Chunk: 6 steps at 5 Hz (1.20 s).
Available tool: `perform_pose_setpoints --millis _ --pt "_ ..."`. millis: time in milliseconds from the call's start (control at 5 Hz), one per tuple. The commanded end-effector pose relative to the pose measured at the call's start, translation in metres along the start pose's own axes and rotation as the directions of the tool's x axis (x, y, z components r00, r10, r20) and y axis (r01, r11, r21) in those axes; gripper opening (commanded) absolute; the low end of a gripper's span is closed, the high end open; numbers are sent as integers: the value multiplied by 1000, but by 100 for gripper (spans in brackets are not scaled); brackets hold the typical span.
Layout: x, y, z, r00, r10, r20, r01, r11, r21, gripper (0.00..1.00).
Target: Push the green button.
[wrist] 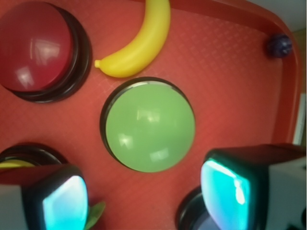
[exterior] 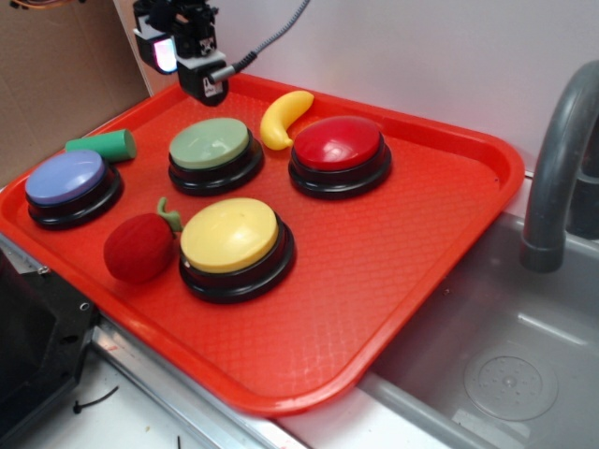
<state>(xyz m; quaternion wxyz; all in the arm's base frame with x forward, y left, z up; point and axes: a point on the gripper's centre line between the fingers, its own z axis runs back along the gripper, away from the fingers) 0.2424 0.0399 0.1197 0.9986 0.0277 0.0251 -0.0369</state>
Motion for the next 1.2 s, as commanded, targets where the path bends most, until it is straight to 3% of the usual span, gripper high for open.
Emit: perform_pose_setpoints --millis 0,800,1000 --pt "10 -1 31 997 30 68 -32 999 23 100" --pt "3 -2 60 993 36 114 -38 999 12 100" --pt "0 -4 73 984 68 164 -68 998 -3 100"
